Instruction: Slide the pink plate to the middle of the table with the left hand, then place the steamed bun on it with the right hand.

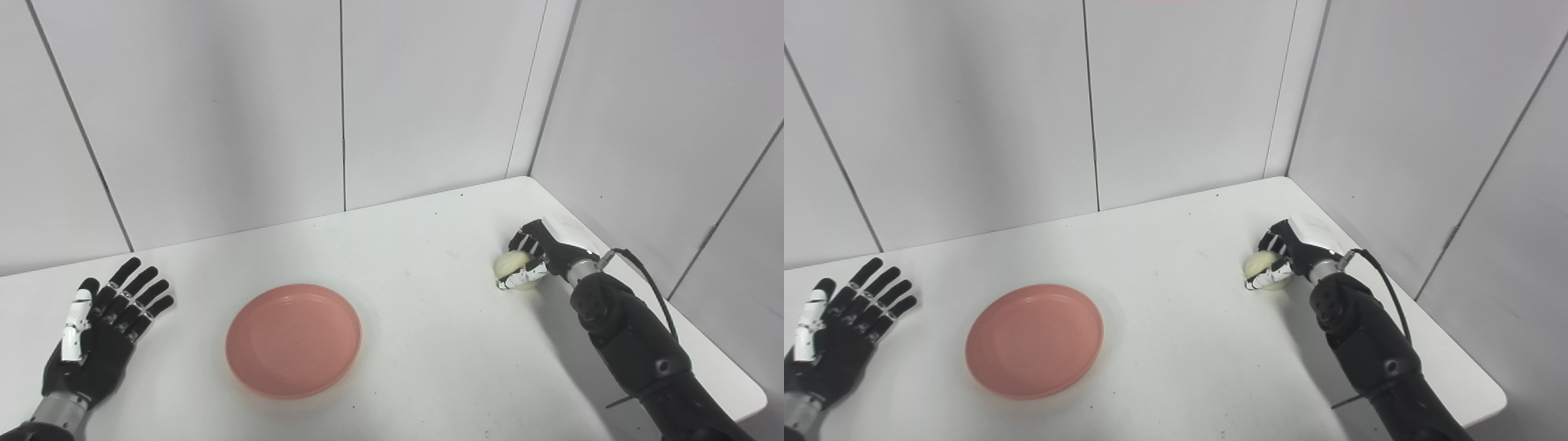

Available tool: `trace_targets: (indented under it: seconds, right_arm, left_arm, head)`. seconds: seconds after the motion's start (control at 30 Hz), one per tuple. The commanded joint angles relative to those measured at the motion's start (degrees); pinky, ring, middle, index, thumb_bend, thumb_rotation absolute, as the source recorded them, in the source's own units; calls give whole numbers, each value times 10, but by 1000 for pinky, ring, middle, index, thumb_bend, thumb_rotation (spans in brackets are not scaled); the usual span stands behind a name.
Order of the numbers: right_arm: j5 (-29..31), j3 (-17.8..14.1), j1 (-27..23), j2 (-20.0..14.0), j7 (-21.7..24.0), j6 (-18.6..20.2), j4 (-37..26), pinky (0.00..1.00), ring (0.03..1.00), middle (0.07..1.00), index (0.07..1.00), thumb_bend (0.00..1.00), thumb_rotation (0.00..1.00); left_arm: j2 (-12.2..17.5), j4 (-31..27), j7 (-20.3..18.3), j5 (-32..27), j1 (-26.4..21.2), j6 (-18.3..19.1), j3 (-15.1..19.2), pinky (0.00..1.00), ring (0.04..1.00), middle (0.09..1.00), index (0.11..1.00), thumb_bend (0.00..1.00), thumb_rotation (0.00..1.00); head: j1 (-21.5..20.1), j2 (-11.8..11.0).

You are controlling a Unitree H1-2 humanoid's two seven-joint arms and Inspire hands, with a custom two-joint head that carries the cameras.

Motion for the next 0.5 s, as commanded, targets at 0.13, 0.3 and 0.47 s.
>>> trace_targets:
  seconds: [0.13, 0.3, 0.47]
  right_arm:
    - [-2, 2, -1, -19, -5, 21, -10, 386, 447, 502, 490, 503, 134]
    - [-1, 0, 5, -26, -3, 11, -42, 377, 439, 486, 489, 504, 136]
    - [10, -3, 7, -25, 8, -4, -103, 398, 465, 513, 490, 502, 133]
  left_arm:
    - [-2, 57, 17, 17, 92, 42, -3, 775, 812, 842, 851, 494, 880]
    - [-6, 55, 18, 19, 93, 40, -5, 774, 817, 846, 856, 498, 874]
    - [-14, 42, 30, 27, 97, 37, -11, 776, 821, 850, 856, 510, 867]
  head:
    - [5, -2]
    - [18, -3]
    - [32, -6]
